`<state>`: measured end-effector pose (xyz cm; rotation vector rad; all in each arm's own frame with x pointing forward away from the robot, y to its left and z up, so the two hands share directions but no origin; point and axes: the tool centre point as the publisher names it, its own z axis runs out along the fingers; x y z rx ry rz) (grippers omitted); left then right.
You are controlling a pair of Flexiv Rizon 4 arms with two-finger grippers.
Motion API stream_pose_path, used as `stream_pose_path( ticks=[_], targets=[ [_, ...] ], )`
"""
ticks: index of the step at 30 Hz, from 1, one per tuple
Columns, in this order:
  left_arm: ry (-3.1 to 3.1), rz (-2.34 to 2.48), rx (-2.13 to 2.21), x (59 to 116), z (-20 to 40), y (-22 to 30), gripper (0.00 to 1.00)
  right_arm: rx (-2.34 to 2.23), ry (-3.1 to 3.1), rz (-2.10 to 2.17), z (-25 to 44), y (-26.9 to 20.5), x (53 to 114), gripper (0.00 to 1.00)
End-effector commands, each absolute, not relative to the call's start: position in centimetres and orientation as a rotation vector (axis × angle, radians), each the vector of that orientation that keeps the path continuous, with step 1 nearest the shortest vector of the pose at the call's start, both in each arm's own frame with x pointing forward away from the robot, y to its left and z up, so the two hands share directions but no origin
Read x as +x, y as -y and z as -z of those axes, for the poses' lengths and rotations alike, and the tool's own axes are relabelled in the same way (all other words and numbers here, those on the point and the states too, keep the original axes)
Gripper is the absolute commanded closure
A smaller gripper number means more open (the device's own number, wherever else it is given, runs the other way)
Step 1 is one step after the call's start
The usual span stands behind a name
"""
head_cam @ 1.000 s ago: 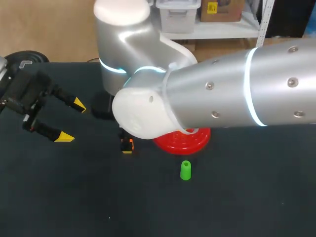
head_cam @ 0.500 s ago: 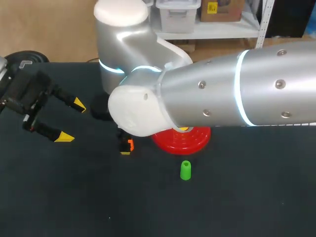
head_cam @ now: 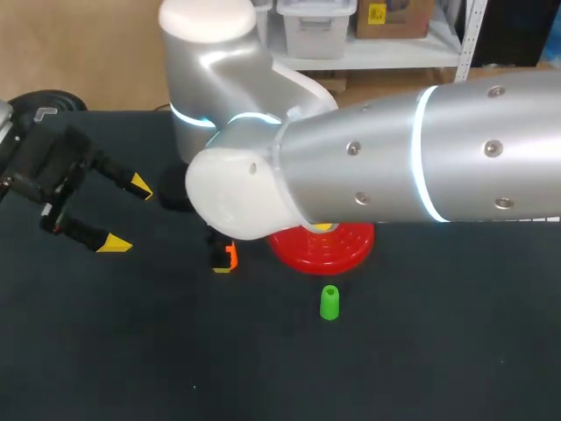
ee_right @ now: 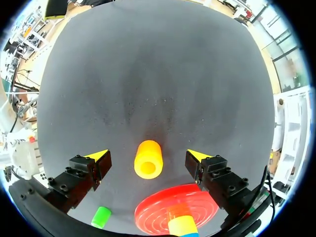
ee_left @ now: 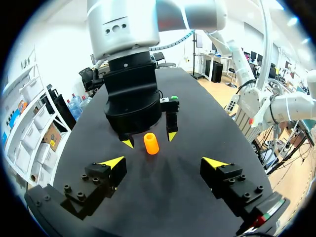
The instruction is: Pick up and stack the cylinders on the red base in this order: pink,purple,orange,green
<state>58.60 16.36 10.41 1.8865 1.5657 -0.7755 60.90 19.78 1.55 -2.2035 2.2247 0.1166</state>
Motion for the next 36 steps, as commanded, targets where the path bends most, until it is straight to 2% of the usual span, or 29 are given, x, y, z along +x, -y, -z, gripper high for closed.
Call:
stream_pose_path(
  ticks=[1,3,4,5,6,7,8,28,36],
  targets=[
    [-1.563,0.775,1.887,58.6,-10.3,-16.4,0.0,-2.204,-2.226,-0.119,-1.6,-19.7,60.9,0.0],
    [-1.563,0.775,1.887,58.6,-10.3,-16.4,0.0,-2.206,-2.224,-0.12,-1.6,-19.8,60.9,0.0],
    [-1.563,0.775,1.887,58.6,-10.3,-16.4,0.0,-2.207,-2.223,-0.12,-1.6,-19.8,60.8,0.11],
    [-1.563,0.775,1.887,58.6,-10.3,-16.4,0.0,-2.208,-2.221,-0.12,-1.6,-19.8,60.9,0.51],
    [-1.563,0.775,1.887,58.6,-10.3,-16.4,0.0,-2.208,-2.221,-0.12,-1.6,-19.8,60.9,0.58],
    [-1.563,0.775,1.887,58.6,-10.3,-16.4,0.0,-2.208,-2.221,-0.119,-1.6,-19.8,60.9,0.94],
    [-1.563,0.775,1.887,58.6,-10.3,-16.4,0.0,-2.209,-2.222,-0.118,-1.6,-19.8,60.9,1.0],
    [-1.563,0.775,1.887,58.6,-10.3,-16.4,0.0,-2.222,-2.245,-0.175,-0.5,-19.8,60.7,1.0],
    [-1.563,0.775,1.887,58.6,-10.3,-16.4,0.0,-2.182,-2.237,-0.091,-3.5,-19.0,60.9,1.0]
  ],
)
